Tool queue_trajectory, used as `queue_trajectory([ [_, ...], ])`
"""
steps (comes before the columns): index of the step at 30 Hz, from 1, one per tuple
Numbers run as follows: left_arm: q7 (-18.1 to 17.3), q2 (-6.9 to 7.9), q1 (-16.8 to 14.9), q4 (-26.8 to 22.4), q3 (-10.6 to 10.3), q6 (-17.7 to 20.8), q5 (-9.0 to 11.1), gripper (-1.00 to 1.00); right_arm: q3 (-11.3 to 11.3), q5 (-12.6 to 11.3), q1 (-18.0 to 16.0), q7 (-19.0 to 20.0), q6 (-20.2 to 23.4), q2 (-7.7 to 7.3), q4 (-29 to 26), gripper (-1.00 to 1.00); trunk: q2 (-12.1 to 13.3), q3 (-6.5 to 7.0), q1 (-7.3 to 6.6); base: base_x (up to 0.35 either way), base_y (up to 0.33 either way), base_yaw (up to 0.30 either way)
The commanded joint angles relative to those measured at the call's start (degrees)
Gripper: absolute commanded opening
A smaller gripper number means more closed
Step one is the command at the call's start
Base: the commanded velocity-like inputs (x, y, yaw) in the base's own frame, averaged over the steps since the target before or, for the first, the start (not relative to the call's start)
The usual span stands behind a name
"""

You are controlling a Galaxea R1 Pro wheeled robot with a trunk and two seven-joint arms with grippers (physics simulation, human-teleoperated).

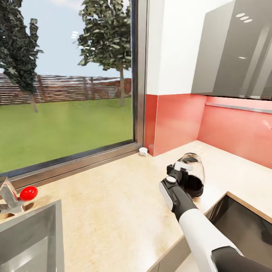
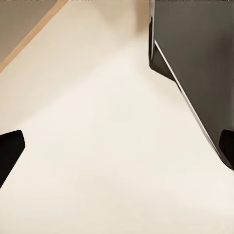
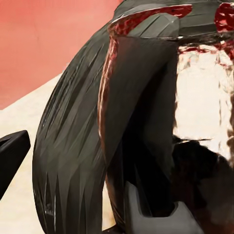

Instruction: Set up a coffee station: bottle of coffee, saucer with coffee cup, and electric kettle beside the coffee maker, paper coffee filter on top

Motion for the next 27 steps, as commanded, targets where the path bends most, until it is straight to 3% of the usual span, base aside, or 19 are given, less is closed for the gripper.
queue_trajectory([
  [1, 0.25, 0.01, -0.04, 0.11, 0.48, -0.36, -0.6, 1.0, 1.58, -0.18, -0.04, 0.99, 0.45, 0.0, -2.18, -1.0, -0.12, -0.09, 0.03, 0.0, 0.0, 0.0],
  [3, 0.19, 0.01, -0.04, 0.11, 0.49, -0.46, -0.6, 1.0, 6.19, -0.05, -0.04, 6.76, 0.76, -0.17, -4.64, -1.0, -0.12, -0.09, 0.03, 0.0, 0.0, 0.0],
  [4, 0.21, 0.01, -0.04, 0.11, 0.5, -0.47, -0.6, 1.0, 6.75, -0.01, -0.04, 7.9, 0.81, -0.19, -4.79, -1.0, -0.12, -0.09, 0.03, 0.0, 0.0, 0.0],
  [7, 0.22, -0.05, -0.04, 0.11, 0.5, -0.43, -0.54, 1.0, 7.55, 0.11, -0.04, 12.06, 0.88, -0.23, -5.11, -1.0, -0.12, -0.09, 0.03, 0.0, 0.0, 0.0],
  [13, 0.23, 0.13, -0.04, 0.11, 0.51, -0.33, -0.3, 1.0, 7.83, 0.33, -0.04, 29.05, 0.96, -1.64, -5.4, -1.0, -0.12, -0.09, 0.03, 0.0, 0.0, 0.0],
  [16, 0.23, 0.32, -0.04, 0.11, 0.51, -0.32, -0.06, 1.0, 7.84, 0.32, -0.04, 41.45, 0.97, -4.62, -5.44, -1.0, -0.12, -0.09, 0.03, 0.0, 0.0, 0.0],
  [17, 0.23, 0.34, -0.04, 0.11, 0.51, -0.36, -0.02, 1.0, 7.84, 0.3, -0.04, 48.21, 0.94, -6.19, -5.36, -1.0, -0.12, -0.09, 0.03, 0.0, 0.0, 0.0],
  [19, 0.23, 0.35, -0.04, 0.11, 0.51, -0.42, 0.0, 1.0, 7.81, 0.29, -0.04, 58.06, 0.86, -8.45, -5.17, -1.0, -0.12, -0.09, 0.03, 0.0, 0.0, 0.0],
  [22, 0.22, 0.36, -0.04, 0.11, 0.44, -0.55, -0.04, 1.0, 7.77, 0.28, -0.04, 70.87, 0.75, -11.46, -5.03, -1.0, -0.12, -0.09, 0.03, 0.0, 0.0, 0.0],
  [25, 0.18, 0.42, -0.04, 0.07, 0.42, -0.69, -0.06, 1.0, 7.76, 0.22, -0.04, 78.84, 0.65, -14.21, -5.1, -1.0, -0.12, -0.09, 0.03, 0.0, 0.0, 0.0],
  [27, 0.16, 0.44, -0.04, 0.06, 0.39, -0.76, -0.06, 1.0, 7.76, 0.17, -0.04, 81.45, 0.6, -15.2, -5.21, -1.0, -0.12, -0.09, 0.03, 0.0, 0.0, 0.0],
])
